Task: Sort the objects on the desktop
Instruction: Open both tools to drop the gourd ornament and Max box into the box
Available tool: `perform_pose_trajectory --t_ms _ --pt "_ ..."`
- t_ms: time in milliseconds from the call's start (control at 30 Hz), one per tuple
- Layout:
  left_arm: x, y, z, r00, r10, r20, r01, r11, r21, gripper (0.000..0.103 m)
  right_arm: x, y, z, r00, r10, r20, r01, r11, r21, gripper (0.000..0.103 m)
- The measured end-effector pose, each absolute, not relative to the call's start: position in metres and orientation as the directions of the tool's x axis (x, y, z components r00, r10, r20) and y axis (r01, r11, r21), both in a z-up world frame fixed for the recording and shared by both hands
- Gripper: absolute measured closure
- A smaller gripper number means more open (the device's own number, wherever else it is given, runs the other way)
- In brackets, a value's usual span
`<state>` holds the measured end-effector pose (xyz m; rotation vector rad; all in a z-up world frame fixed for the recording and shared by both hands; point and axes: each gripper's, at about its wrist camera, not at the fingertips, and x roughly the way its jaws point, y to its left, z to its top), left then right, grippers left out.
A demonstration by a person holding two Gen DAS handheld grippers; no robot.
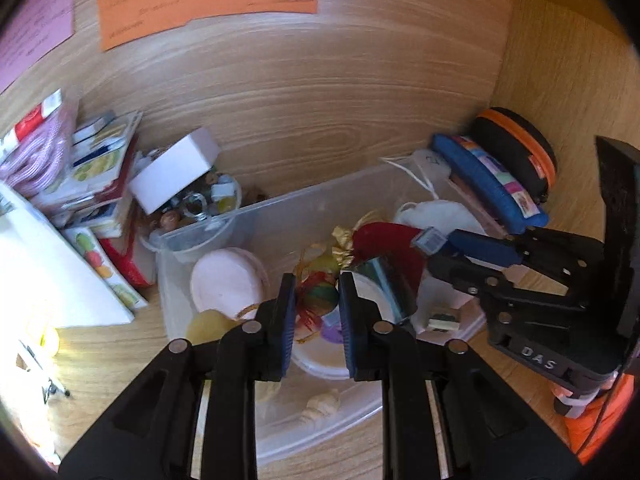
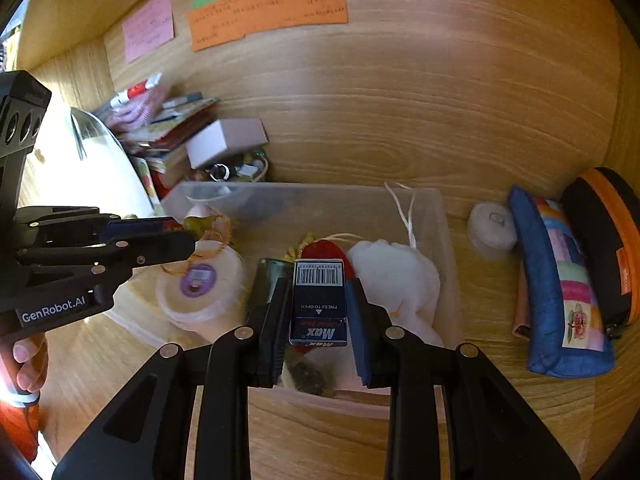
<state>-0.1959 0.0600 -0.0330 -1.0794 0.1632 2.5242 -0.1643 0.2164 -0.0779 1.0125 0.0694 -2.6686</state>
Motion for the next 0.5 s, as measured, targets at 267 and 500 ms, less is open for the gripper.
perform_pose_trajectory --t_ms 267,500 --pt "-0.19 0.069 -0.037 -0.643 0.306 -0.702 -0.431 -0.903 0.001 0.08 -0.168 0.211 -0.082 -0.727 -0.211 -0.654 0.274 -0.962 0.006 0.078" --pt "-0.181 0.072 -0.03 -0.689 0.274 -0.671 -0.418 -0.906 0.06 0.062 -0.165 0.204 -0.081 -0.737 -0.202 -0.645 0.283 -0.959 -0.023 0.073"
